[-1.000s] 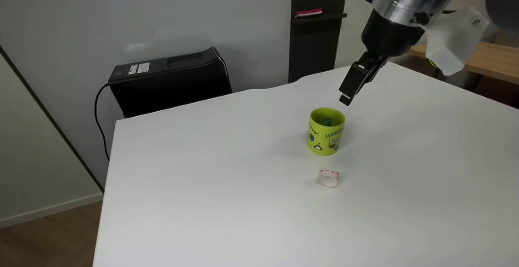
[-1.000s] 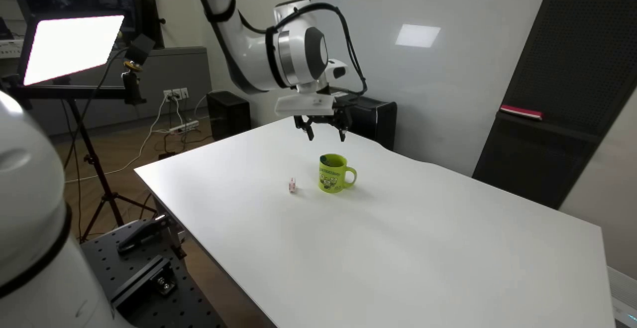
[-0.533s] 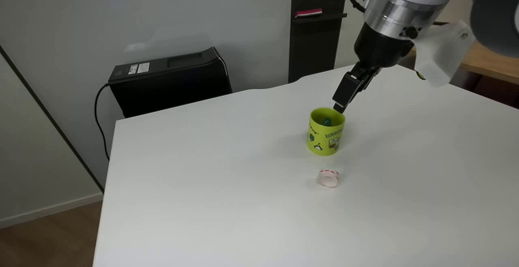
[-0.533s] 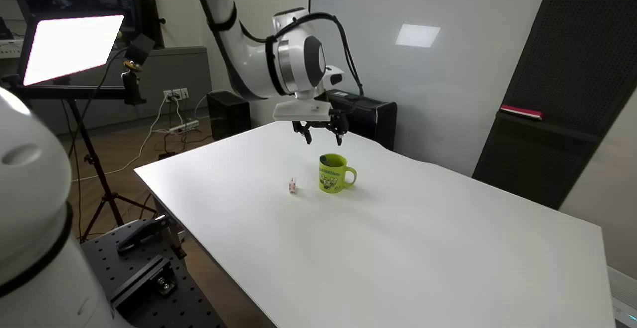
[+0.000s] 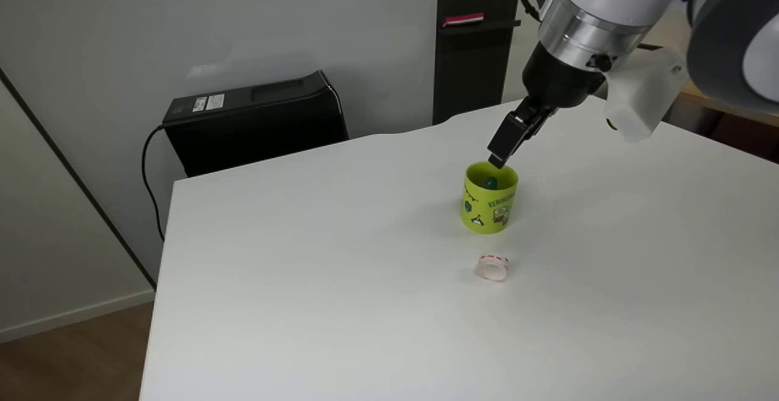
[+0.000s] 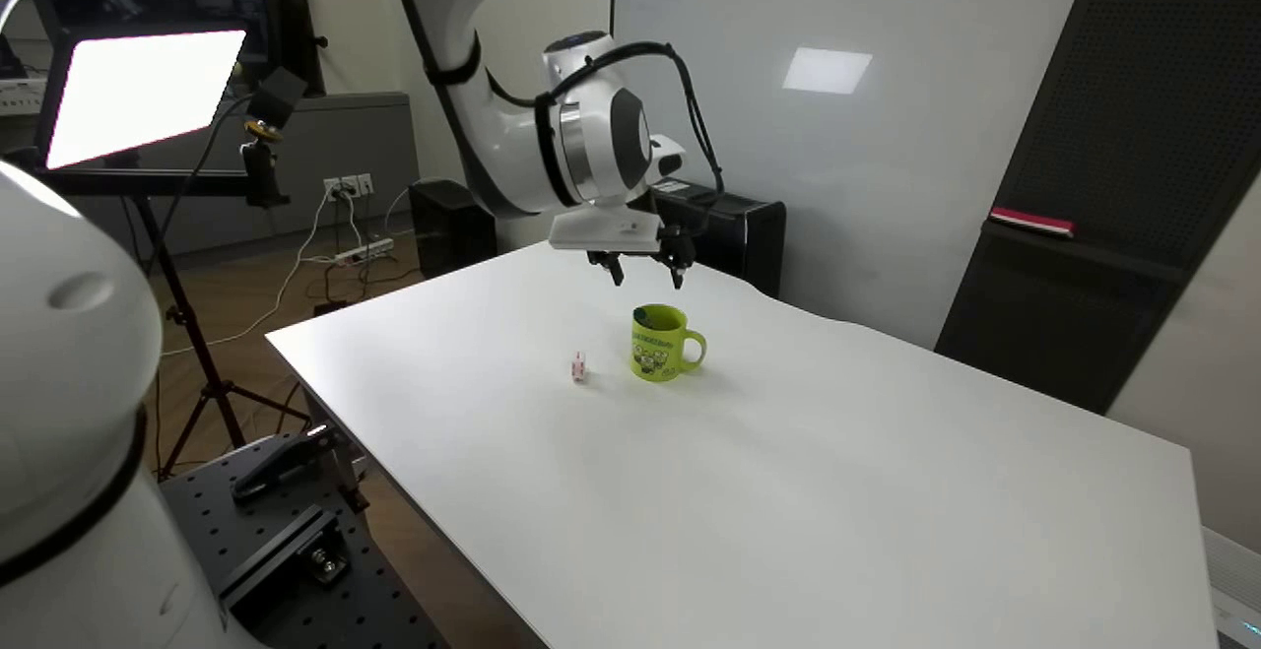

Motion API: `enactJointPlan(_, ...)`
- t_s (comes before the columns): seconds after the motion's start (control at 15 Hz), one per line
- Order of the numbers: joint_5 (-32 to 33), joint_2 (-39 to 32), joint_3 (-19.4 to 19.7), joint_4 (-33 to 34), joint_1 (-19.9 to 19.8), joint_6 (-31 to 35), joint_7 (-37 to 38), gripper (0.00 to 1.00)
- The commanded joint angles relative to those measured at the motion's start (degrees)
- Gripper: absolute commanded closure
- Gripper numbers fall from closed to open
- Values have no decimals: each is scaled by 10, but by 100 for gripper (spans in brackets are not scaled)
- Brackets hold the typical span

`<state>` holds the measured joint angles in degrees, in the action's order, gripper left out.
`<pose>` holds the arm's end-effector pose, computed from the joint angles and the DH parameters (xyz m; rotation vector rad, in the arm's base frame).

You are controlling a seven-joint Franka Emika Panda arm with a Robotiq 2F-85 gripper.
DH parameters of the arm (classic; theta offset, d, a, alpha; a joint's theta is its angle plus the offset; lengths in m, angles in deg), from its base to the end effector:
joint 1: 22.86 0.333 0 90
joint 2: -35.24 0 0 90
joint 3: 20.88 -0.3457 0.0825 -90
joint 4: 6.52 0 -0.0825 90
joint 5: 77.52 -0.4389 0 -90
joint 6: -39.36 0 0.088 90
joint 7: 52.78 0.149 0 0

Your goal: Remove the marker from the mug and put it on the table

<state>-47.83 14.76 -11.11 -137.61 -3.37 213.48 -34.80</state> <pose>0.5959 0.1354 0.1740 2.9110 0.5661 0.6184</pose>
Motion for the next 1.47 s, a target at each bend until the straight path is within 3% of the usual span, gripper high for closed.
enactJointPlan(0.0,2,-28,17,19,18,16,23,0)
enactJointPlan(0.4,-1,-59,34,34,38,29,25,0)
enactJointPlan(0.93,-6,-85,85,43,83,69,28,0)
enactJointPlan(1.4,-24,-101,91,44,89,74,24,0)
